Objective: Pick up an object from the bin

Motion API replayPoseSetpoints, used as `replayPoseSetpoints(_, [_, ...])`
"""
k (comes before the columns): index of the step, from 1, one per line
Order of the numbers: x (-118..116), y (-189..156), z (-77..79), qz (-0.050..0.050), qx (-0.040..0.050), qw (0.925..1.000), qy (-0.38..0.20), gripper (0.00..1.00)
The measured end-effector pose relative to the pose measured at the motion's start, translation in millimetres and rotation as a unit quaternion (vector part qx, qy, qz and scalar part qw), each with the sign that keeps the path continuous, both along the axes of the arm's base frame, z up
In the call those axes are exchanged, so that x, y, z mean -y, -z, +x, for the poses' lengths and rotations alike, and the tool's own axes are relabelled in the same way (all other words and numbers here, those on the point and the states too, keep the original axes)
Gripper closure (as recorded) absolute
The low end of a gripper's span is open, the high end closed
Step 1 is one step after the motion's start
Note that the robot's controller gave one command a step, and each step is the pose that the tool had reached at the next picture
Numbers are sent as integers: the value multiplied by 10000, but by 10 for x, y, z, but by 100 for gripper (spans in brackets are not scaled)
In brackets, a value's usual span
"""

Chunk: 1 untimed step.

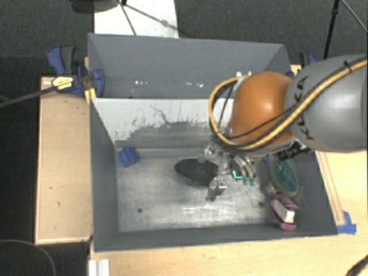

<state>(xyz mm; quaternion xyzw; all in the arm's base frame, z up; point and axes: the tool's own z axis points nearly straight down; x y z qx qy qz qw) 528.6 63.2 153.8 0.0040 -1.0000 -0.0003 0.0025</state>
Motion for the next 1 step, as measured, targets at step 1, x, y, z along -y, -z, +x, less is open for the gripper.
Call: replayPoseSetpoints(1, [-60,798,112,12,78,9996,-265,0])
